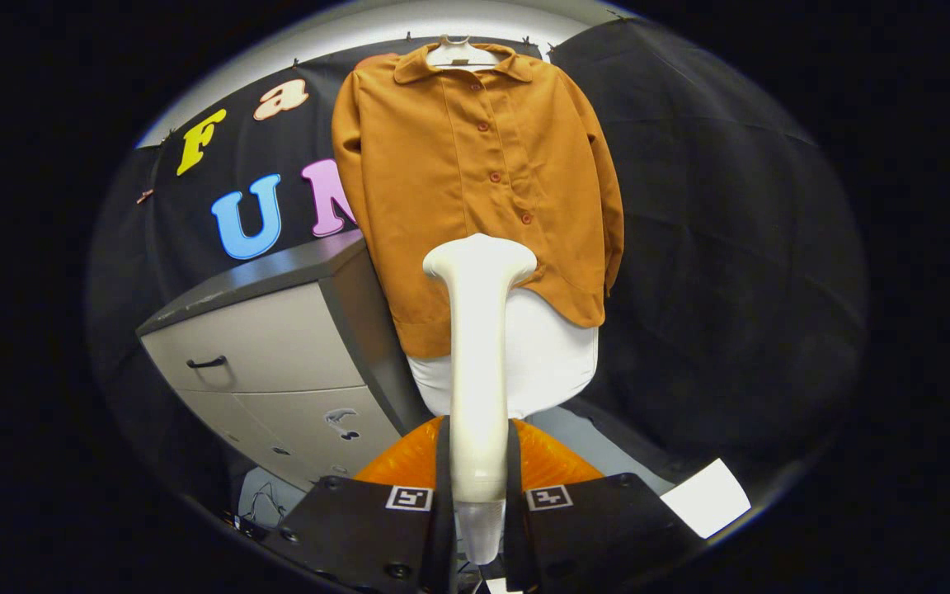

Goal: Iron the clothes twice with a garment steamer, once on the left side and once on the right side.

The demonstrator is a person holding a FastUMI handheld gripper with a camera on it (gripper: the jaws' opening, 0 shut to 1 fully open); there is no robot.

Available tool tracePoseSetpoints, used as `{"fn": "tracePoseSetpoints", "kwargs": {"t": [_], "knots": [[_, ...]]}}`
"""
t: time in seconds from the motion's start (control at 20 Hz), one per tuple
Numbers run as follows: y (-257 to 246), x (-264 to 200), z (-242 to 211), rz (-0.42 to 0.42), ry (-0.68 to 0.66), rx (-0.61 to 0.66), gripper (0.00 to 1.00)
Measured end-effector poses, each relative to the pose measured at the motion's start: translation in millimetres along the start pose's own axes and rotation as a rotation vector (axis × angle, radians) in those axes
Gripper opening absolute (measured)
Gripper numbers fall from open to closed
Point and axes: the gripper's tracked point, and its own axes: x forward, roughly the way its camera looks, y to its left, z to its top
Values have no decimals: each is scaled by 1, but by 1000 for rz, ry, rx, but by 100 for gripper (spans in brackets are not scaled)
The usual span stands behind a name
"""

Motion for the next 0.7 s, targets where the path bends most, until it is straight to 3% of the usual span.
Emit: {"fn": "tracePoseSetpoints", "kwargs": {"t": [0.45, 0.7], "knots": [[17, -71, 157, 88, -331, -45, 26], [1, -104, 250, 84, -518, -39, 26]]}}
